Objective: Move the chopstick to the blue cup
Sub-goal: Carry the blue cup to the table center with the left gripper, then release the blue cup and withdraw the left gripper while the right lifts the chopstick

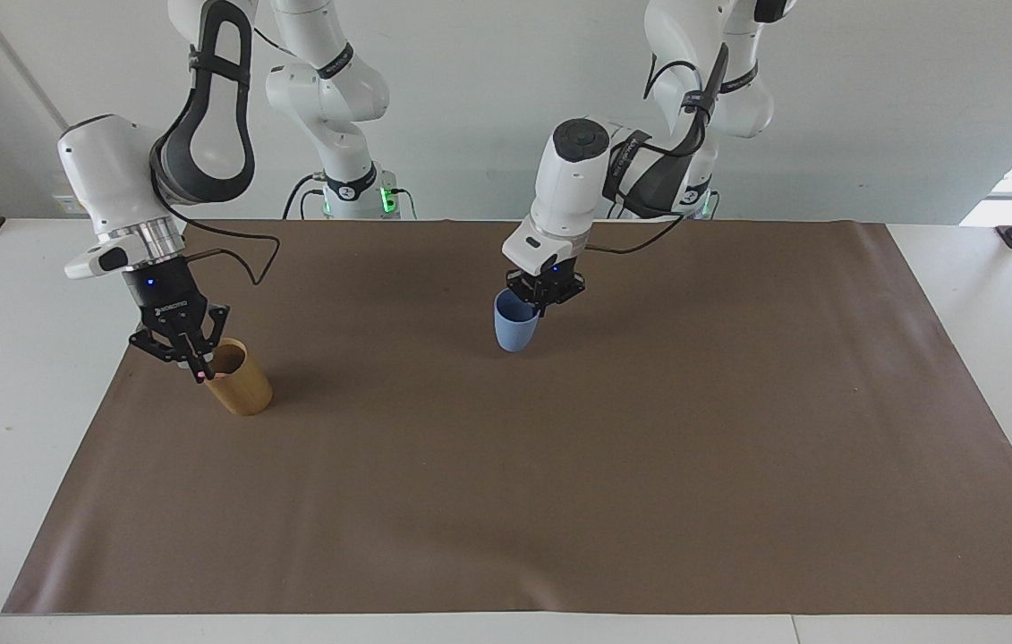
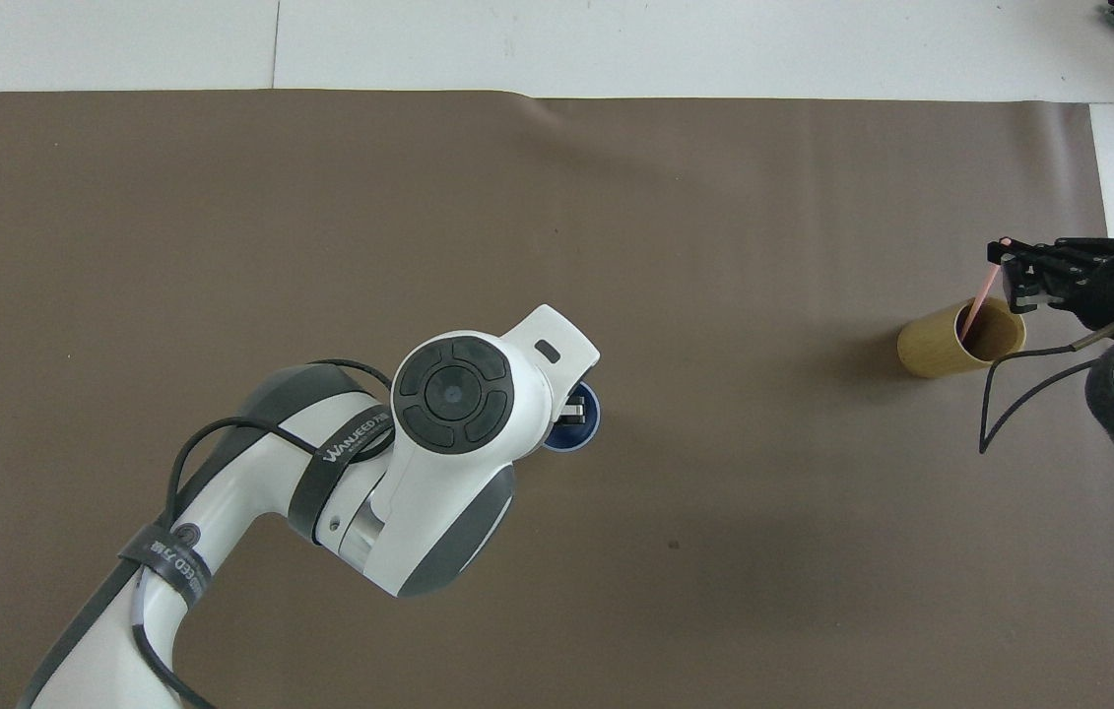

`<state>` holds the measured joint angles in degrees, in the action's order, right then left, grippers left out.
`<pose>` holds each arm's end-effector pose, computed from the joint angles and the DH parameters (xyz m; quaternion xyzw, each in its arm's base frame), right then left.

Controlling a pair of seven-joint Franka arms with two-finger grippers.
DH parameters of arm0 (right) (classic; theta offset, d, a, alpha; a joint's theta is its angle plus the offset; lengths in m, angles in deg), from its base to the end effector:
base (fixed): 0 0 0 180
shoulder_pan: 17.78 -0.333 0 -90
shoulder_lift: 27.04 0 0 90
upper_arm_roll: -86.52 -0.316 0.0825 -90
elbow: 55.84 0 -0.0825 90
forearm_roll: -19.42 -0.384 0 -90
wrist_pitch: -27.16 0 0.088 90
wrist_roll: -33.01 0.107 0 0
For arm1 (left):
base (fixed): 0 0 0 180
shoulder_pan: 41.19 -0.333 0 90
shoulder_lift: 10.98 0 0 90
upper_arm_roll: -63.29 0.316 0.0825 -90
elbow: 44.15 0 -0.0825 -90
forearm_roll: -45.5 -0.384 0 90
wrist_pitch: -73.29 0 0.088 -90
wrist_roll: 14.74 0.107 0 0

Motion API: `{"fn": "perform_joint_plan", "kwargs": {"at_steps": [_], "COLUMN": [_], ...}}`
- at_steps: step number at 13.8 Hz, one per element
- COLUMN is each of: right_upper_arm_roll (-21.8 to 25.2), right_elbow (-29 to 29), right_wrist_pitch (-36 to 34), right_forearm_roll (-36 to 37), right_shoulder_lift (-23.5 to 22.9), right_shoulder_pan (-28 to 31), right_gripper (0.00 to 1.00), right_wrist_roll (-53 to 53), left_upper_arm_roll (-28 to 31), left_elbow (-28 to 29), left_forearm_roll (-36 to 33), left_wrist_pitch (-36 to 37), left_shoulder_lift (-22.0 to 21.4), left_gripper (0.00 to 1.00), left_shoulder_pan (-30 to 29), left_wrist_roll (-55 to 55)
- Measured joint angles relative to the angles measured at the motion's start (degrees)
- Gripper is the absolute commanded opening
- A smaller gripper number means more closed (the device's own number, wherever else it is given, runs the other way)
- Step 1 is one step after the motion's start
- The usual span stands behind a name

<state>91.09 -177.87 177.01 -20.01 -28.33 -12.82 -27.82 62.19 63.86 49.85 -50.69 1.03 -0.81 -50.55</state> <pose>0.5692 -0.1097 0.4445 -0.9321 -0.1760 -0.3099 0.0642 0.4595 -0.4095 0.4037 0.9984 -0.0290 0.0056 0.0482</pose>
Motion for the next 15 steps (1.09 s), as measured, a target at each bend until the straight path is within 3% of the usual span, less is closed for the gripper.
{"fn": "perform_joint_plan", "kwargs": {"at_steps": [1,3,4,5,10,15], "right_upper_arm_roll": [0.01,0.03,0.08,0.12,0.51,0.50], "right_elbow": [0.07,0.80,1.24,1.65,3.84,11.30], "right_wrist_pitch": [0.00,0.00,-0.04,-0.44,-5.57,-16.54], "right_forearm_roll": [0.00,0.00,0.00,0.00,0.01,8.14], "right_shoulder_lift": [0.00,0.02,0.11,0.31,3.04,7.45], "right_shoulder_pan": [0.01,0.02,0.04,0.04,0.16,0.17], "right_gripper": [0.00,0.00,0.00,0.00,0.00,0.00], "right_wrist_roll": [0.00,0.00,0.00,0.00,1.09,15.41], "left_upper_arm_roll": [-0.04,-0.02,0.00,0.06,1.39,2.18], "left_elbow": [0.03,0.38,0.42,0.40,-0.11,-0.38], "left_forearm_roll": [0.00,0.00,0.00,0.01,0.00,-0.02], "left_wrist_pitch": [-0.02,0.04,0.07,0.07,1.14,9.98], "left_shoulder_lift": [0.62,1.04,1.03,1.01,-0.91,-10.92], "left_gripper": [0.03,0.52,0.83,1.00,1.00,1.00], "left_shoulder_pan": [0.19,0.38,0.39,0.39,0.12,-10.05], "left_wrist_roll": [-0.02,-0.03,-0.03,-0.04,0.42,13.31]}}
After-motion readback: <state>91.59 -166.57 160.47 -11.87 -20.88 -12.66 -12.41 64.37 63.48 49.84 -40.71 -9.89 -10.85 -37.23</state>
